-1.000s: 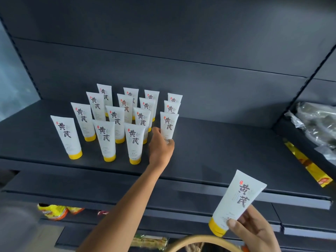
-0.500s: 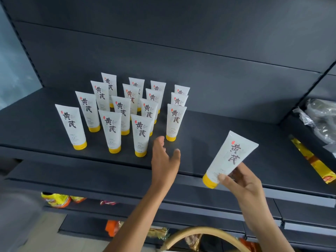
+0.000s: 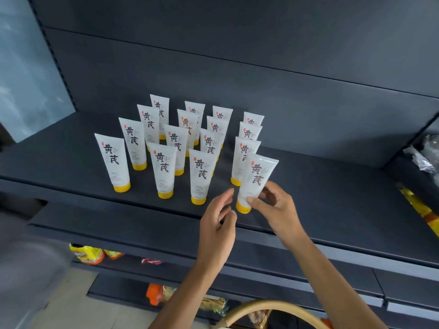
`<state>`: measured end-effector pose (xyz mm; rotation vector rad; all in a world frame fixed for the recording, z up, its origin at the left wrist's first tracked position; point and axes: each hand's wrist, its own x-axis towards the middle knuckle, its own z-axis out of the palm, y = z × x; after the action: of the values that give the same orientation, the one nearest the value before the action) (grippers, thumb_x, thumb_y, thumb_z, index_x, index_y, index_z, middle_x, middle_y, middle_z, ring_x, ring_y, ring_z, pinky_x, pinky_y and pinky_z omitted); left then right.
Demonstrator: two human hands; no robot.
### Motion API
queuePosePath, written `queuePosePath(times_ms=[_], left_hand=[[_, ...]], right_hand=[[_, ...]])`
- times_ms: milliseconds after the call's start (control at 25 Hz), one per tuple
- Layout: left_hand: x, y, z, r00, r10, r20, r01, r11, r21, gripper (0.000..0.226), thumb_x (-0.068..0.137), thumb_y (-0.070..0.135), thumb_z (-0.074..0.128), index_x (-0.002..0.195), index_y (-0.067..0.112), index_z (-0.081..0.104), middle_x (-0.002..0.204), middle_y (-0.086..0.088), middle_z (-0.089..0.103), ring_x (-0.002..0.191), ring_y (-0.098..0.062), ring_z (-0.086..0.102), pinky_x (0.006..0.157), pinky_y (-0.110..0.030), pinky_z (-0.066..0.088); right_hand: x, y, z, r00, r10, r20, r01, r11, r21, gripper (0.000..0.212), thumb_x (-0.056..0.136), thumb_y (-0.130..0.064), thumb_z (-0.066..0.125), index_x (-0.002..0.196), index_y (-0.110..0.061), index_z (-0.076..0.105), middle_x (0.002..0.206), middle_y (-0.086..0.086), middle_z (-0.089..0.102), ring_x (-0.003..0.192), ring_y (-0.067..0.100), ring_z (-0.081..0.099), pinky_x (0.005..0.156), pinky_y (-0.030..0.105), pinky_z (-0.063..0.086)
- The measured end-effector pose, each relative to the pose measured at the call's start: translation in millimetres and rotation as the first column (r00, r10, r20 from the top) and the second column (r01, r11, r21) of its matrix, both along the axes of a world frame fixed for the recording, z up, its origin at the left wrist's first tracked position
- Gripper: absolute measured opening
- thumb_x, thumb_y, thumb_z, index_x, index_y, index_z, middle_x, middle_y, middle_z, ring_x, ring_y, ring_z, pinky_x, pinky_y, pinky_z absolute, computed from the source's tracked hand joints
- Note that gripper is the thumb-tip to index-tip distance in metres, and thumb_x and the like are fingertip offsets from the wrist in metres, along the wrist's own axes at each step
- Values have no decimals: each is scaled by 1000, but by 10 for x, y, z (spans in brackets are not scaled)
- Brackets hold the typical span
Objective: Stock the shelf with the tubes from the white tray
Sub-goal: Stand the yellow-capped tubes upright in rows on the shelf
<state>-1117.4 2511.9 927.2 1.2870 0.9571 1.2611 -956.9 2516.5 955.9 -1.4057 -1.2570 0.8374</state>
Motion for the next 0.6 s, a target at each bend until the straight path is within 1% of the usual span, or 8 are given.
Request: queuePosePath(times_ms=[80, 160, 320, 440, 520, 600], left_hand=[[-9, 1, 0, 1000, -5, 10, 5, 1000, 12, 48, 99, -8, 49, 136, 21, 60, 132, 11, 65, 126, -6, 61, 105, -22, 49], [-23, 15, -9, 999, 31, 7, -31, 999, -7, 48, 98, -6, 51, 136, 22, 60, 132, 10, 65, 125, -7, 62, 104, -23, 51], [-59, 42, -59, 998, 65, -10, -66, 997, -34, 49, 95, -3, 53, 136, 21, 59, 137, 5, 63, 128, -9, 60, 105, -22, 51], [-50, 26, -33, 998, 59, -17, -60, 997, -40, 49, 95, -4, 53, 137, 21, 58, 137, 7, 62, 127, -4, 59, 104, -19, 50], [-36, 15, -16, 999, 41, -15, -41, 998, -52, 48, 95, -4, 53, 136, 21, 58, 135, 9, 62, 124, 1, 59, 100, -14, 49], [-23, 10, -18, 999, 37, -23, -38, 997, -62, 47, 95, -4, 54, 134, 22, 59, 134, 8, 62, 122, 4, 59, 97, -10, 48]], right_hand=[[-94, 107, -75, 1000, 14, 14, -14, 1000, 0, 38, 87, -8, 76, 115, -33, 70, 120, -3, 71, 112, 12, 67, 99, 43, 55], [-180, 175, -139, 999, 17, 35, -17, 1000, 1, 38, 87, -11, 77, 116, -34, 69, 121, -7, 70, 113, 9, 66, 98, 40, 56], [-296, 197, -200, 995, 42, 91, -42, 999, 8, 34, 89, -16, 76, 119, -29, 68, 119, -10, 68, 111, 4, 64, 90, 25, 56], [-304, 187, -212, 993, 25, 120, -25, 1000, 1, 33, 90, -19, 76, 119, -29, 66, 118, -12, 66, 110, 1, 64, 85, 18, 54], [-284, 180, -220, 990, 5, 143, -4, 1000, -6, 35, 89, -19, 76, 121, -27, 65, 118, -13, 65, 109, 0, 63, 84, 15, 54], [-264, 171, -219, 988, -11, 152, 15, 1000, -20, 36, 89, -16, 76, 122, -25, 64, 118, -12, 65, 106, -4, 62, 82, 11, 51]])
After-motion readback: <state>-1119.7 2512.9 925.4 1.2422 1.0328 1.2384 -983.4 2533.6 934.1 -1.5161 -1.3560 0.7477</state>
